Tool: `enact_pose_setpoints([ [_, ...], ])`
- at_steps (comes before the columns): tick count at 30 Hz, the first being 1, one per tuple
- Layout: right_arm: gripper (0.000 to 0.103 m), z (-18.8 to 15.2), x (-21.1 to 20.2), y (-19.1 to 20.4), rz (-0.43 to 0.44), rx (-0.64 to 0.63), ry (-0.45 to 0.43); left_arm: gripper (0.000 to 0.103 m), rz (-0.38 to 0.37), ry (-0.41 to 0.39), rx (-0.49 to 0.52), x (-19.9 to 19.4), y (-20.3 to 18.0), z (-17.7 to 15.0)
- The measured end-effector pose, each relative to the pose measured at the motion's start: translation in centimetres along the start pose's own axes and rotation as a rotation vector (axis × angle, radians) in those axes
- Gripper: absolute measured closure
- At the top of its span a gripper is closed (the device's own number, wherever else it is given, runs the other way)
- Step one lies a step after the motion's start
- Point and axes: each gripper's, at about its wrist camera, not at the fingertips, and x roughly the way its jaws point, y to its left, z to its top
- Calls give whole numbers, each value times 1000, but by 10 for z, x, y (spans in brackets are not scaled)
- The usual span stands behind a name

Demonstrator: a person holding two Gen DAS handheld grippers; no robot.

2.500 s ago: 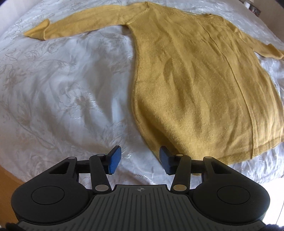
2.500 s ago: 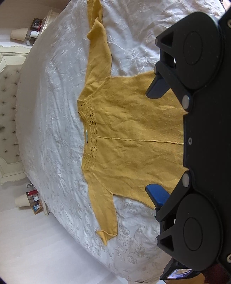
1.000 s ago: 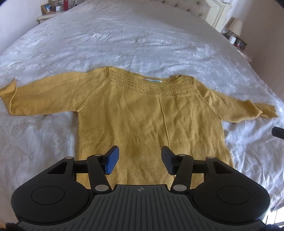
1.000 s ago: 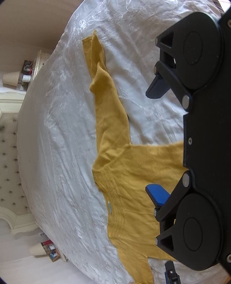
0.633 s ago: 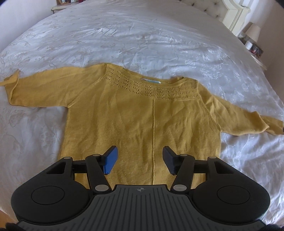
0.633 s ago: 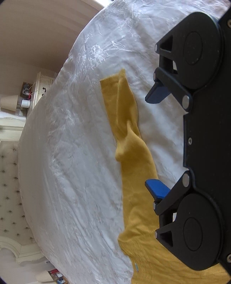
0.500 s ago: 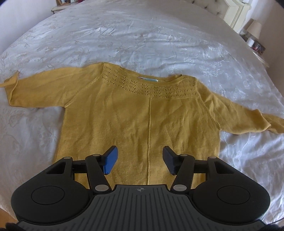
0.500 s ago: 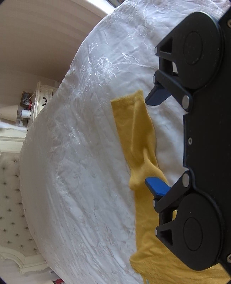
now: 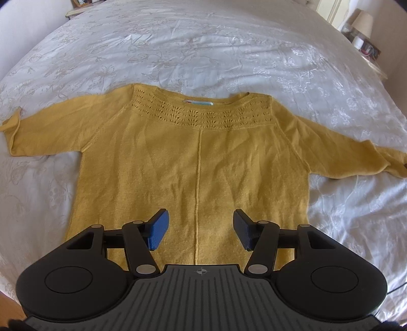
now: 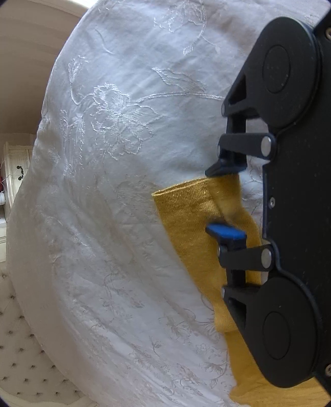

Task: Fold small clothes
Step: 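Lift the sleeve with the right gripper, fold it across the body, release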

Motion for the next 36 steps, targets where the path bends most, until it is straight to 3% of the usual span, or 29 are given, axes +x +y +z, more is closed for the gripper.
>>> enact_pose_setpoints([
  [1, 82, 1, -2, 0, 41, 12, 7, 49, -2, 1, 3, 0, 0, -1],
  [4, 82, 9, -25, 8, 132, 26, -22, 49, -11, 9, 1, 1, 0, -2],
  [12, 82, 51, -131, 57, 380, -6, -220, 49, -70, 0, 4, 2, 7, -4],
  [15, 82, 48, -143, 74, 398, -5, -227, 49, -96, 1, 1, 6, 15, -5],
  [21, 82, 16, -125, 120, 263, -47, -162, 49, -127, 12, 11, 16, 45, -2],
  [24, 82, 0, -122, 149, 244, -50, -141, 49, -128, 15, 5, 18, 72, 1],
  [30, 82, -40, -148, 246, 415, -124, -168, 48, -90, -3, -47, 17, 137, 11],
  [36, 82, -91, -146, 351, 628, -175, -102, 48, -43, -17, -85, 17, 190, 22],
])
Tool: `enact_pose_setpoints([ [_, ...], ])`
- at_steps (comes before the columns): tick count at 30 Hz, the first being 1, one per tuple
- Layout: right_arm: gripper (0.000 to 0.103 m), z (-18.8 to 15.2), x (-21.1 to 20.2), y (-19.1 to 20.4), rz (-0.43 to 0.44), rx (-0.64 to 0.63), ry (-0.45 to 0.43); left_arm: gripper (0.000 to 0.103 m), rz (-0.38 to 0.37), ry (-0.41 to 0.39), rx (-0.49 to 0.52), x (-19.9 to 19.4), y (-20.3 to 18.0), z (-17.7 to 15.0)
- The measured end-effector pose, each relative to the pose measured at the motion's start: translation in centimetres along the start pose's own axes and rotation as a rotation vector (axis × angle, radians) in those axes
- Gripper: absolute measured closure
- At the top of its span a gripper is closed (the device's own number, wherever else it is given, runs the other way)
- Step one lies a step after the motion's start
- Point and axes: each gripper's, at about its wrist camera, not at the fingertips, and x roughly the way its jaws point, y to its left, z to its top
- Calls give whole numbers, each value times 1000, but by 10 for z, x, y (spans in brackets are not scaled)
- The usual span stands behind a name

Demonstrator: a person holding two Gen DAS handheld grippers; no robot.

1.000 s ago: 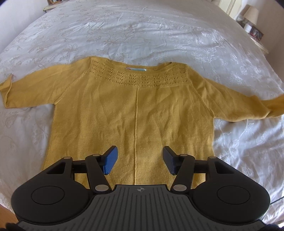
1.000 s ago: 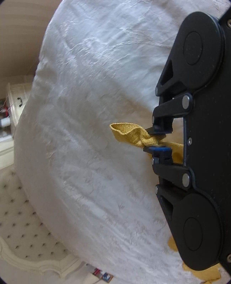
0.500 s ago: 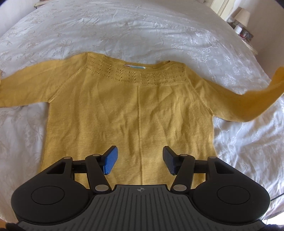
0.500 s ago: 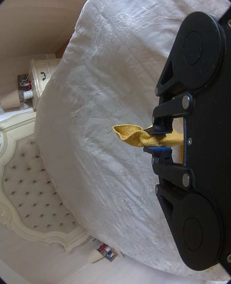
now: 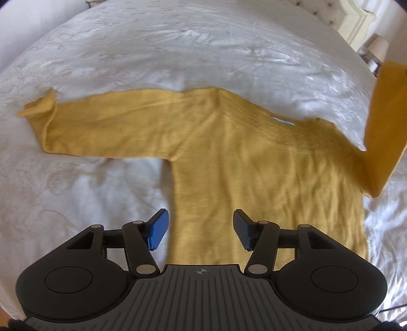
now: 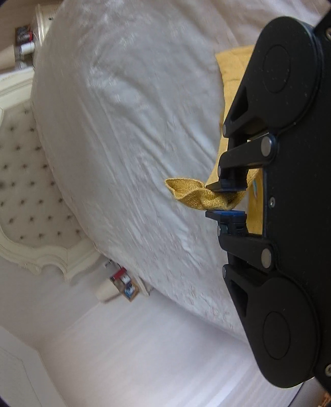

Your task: Fold small clothes

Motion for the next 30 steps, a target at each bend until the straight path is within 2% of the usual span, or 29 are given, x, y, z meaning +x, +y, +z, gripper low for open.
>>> enact_pose_setpoints([
  [4, 81, -41, 52, 39, 96, 32, 75, 48, 17, -6, -10, 0, 24, 5],
  [9, 72, -93, 106, 70, 131, -32, 180, 48, 29, 3, -18, 3, 41, 5],
  [11, 51, -110, 119, 77, 123, -49, 224, 48, 30, 8, -20, 7, 45, 5],
  [12, 49, -116, 122, 78, 116, -63, 235, 48, 28, 10, -20, 8, 46, 6],
  [17, 48, -132, 111, 72, 52, -125, 256, 48, 2, 11, -5, 22, 38, 17],
  [21, 48, -134, 93, 49, -47, -173, 260, 48, -32, 0, 32, 42, 18, 34],
  [30, 46, -131, 43, -2, -170, -176, 249, 48, -38, -5, 107, 106, -21, 58],
])
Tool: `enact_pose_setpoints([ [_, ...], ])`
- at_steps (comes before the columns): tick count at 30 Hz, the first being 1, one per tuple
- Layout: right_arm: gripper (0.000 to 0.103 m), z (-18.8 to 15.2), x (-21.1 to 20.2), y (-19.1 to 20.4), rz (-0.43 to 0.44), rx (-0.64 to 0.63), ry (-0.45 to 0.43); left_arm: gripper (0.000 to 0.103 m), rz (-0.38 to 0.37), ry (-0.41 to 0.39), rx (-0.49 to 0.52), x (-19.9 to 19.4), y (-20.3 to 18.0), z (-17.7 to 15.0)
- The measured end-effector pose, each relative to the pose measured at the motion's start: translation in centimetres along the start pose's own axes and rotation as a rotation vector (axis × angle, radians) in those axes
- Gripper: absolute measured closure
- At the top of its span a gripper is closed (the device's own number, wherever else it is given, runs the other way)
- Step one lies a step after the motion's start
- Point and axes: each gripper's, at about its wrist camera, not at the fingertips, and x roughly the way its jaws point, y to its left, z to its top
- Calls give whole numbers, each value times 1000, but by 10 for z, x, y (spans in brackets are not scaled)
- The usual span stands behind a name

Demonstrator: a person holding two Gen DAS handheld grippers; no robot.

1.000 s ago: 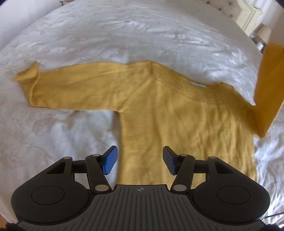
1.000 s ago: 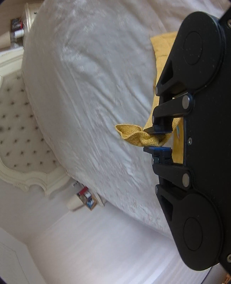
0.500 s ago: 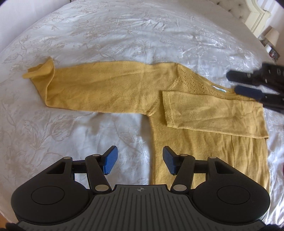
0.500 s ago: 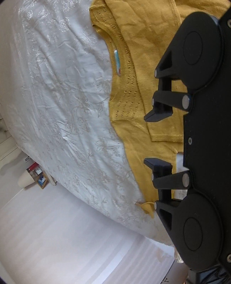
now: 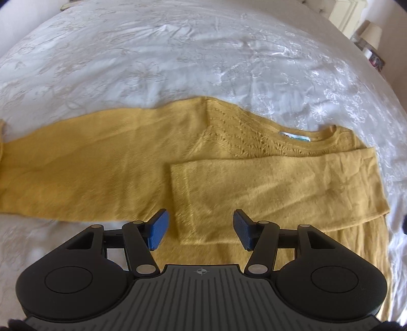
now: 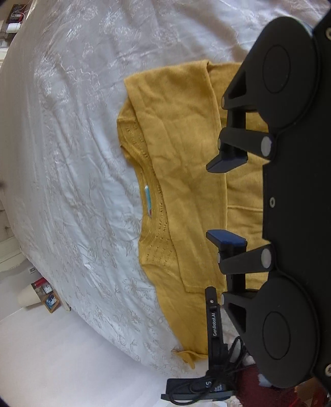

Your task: Fold small clothes

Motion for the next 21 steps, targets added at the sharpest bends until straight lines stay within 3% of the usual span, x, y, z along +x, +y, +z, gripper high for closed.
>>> enact_pose_setpoints([
  [4, 45, -3, -4, -17, -12, 34, 11, 48, 29, 53, 32, 24, -5, -2],
  [10, 45, -4, 8, -38, -6, 91, 35, 49, 15, 59, -74, 34, 6, 0],
  [12, 45, -2, 14, -44, -3, 99, 48, 66, 32, 30, -69, 31, 4, 2],
  [13, 45, -1, 17, -46, -4, 99, 52, 85, 49, 16, -54, 28, 1, 3],
  [17, 45, 4, 26, -53, -3, 95, 61, 95, 34, -39, -16, 13, -7, 6],
  [21, 45, 8, 28, -62, -5, 106, 57, 96, 51, -128, 11, -14, -12, 10],
])
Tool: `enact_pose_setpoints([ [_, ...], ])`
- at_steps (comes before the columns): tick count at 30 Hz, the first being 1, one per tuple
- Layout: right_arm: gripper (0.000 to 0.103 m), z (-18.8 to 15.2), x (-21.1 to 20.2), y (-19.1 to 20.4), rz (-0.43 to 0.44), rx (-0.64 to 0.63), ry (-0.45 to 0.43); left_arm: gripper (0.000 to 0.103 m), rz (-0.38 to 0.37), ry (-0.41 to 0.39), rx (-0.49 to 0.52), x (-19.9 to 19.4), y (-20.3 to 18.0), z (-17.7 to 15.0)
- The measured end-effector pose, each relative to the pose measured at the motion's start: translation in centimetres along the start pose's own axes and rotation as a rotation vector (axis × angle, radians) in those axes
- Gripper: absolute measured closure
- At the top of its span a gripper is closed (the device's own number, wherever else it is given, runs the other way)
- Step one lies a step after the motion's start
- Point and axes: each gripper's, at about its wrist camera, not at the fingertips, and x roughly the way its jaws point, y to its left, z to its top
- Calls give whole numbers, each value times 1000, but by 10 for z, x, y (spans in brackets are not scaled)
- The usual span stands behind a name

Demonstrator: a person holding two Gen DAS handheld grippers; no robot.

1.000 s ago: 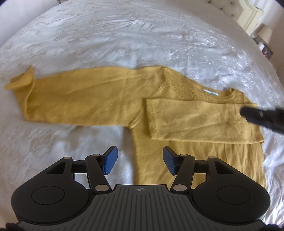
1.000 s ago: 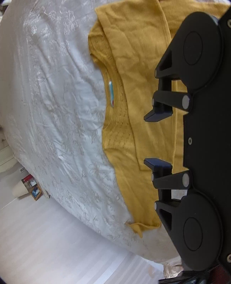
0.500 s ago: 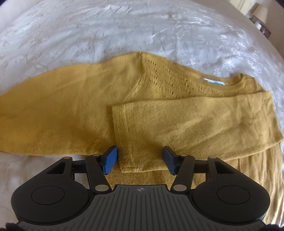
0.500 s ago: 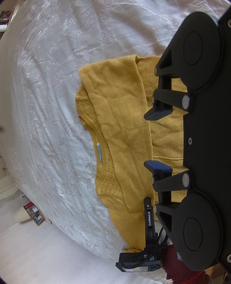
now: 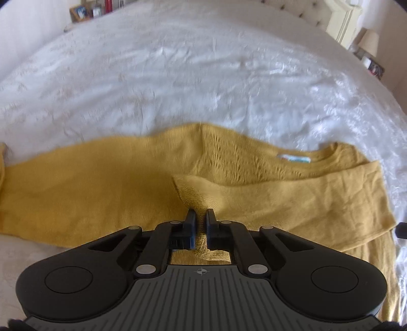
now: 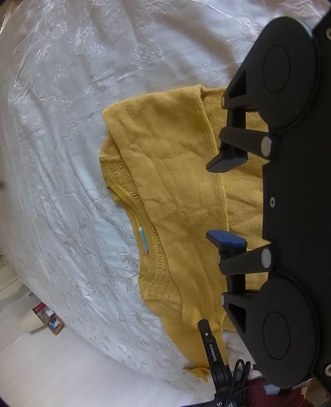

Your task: Fold small clothes

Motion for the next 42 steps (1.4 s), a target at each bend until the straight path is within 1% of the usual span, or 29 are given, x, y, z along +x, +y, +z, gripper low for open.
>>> enact_pose_setpoints([
  [3, 45, 3, -1, -9, -11, 17, -6, 96, 34, -57, 2, -17, 4, 7],
  [4, 45, 5, -1, -13, -16, 24, -8, 96, 56, -64, 7, -19, 6, 8],
  [7, 45, 11, 1, -25, -36, 40, -15, 96, 129, -53, 13, -12, 13, 8],
  [8, 45, 15, 3, -30, -48, 45, -19, 96, 129, -32, 10, -5, 16, 8],
  [10, 45, 24, 6, -39, -63, 58, -29, 95, 98, 11, -10, 8, 21, 7],
  [14, 45, 49, 18, -60, -103, 78, -49, 95, 153, 75, 24, 28, 20, -1],
  [18, 45, 74, 34, -85, -113, 126, -61, 92, 152, 157, 2, 48, 27, -12],
  [19, 45, 80, 38, -91, -111, 141, -63, 92, 152, 158, 9, 51, 27, -14],
  [22, 45, 92, 53, -108, -103, 174, -63, 92, 163, 153, 90, 56, 21, -15],
  [24, 45, 97, 62, -116, -104, 185, -53, 92, 166, 153, 119, 57, 19, -16],
  [27, 45, 100, 75, -122, -80, 209, -35, 92, 155, 136, 103, 56, 22, -18],
  [29, 45, 101, 83, -121, -75, 204, -21, 92, 141, 120, 71, 55, 26, -20],
  [31, 46, 101, 92, -116, -65, 190, -6, 92, 134, 107, 64, 55, 26, -22],
  [33, 52, 101, 100, -110, -57, 167, 5, 91, 137, 104, 79, 55, 25, -22],
  [35, 73, 101, 106, -104, -69, 138, 12, 91, 141, 105, 89, 57, 23, -20],
  [37, 85, 102, 106, -101, -79, 132, 9, 91, 142, 107, 89, 59, 22, -17],
  [39, 87, 103, 95, -91, -92, 89, -26, 91, 140, 106, 82, 59, 22, -17],
  [42, 90, 108, 71, -65, -146, -82, -109, 91, 142, 102, 75, 58, 21, -18],
])
